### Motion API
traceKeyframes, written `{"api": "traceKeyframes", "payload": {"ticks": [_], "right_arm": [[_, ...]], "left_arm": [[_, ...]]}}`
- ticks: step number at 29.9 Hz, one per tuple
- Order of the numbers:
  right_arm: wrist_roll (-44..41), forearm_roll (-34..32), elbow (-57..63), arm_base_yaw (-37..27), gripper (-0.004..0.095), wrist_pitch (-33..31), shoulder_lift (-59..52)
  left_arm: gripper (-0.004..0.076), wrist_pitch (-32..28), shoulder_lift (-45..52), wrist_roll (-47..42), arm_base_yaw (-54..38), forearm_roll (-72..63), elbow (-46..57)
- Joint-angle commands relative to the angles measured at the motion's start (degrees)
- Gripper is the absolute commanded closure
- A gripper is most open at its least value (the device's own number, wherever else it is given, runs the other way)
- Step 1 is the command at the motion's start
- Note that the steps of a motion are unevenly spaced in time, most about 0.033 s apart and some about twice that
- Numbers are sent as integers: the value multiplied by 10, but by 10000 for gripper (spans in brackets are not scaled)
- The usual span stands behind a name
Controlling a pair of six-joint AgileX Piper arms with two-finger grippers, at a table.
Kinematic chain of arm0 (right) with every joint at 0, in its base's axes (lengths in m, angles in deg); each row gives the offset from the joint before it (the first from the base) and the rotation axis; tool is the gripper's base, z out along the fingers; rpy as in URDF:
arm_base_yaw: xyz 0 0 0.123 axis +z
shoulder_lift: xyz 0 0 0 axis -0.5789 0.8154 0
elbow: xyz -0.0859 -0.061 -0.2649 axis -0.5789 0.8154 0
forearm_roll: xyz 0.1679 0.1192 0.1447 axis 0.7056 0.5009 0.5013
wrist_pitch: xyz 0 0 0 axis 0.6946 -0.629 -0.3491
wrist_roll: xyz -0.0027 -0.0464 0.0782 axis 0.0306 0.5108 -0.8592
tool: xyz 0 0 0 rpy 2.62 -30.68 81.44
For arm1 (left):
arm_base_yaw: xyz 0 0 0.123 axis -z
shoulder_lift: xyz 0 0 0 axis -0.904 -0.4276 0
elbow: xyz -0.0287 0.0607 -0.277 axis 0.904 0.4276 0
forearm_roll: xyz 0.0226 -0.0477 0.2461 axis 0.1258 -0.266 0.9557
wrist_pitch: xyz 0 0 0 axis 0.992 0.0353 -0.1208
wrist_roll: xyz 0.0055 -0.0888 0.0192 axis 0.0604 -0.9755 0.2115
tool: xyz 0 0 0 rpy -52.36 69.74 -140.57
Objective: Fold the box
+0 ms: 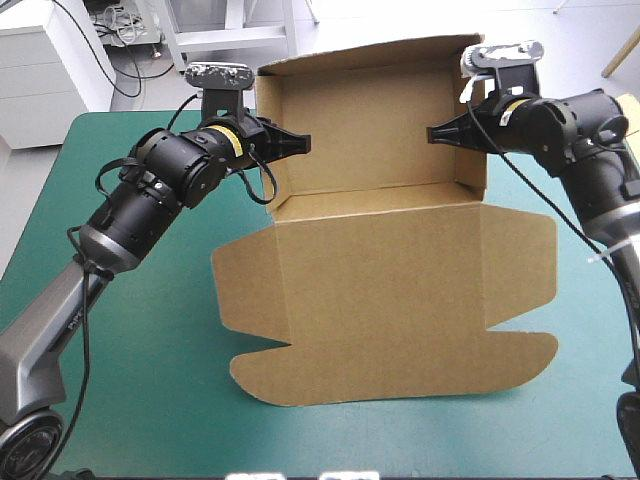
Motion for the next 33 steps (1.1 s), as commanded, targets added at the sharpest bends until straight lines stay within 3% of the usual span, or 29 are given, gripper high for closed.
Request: {"api": "traceKeyframes", "payload": {"ticks": [1, 5, 13, 22, 33], "right_arm": [[13, 60, -17, 6, 924, -7, 14], [13, 69, -17, 6, 924, -35, 52], [15, 85, -17, 6, 924, -74, 110], [23, 85, -17, 6, 924, -81, 147], [26, 106, -17, 6, 925, -117, 205]], "left_arm": [[731, -36, 5, 12, 11, -8, -19], [731, 16, -25, 44, 11, -17, -19], [731, 48, -80, 86, 10, -62, -19], [731, 108, -149, 162, -53, -219, -18], [731, 115, -173, 193, -58, -232, -18]]}}
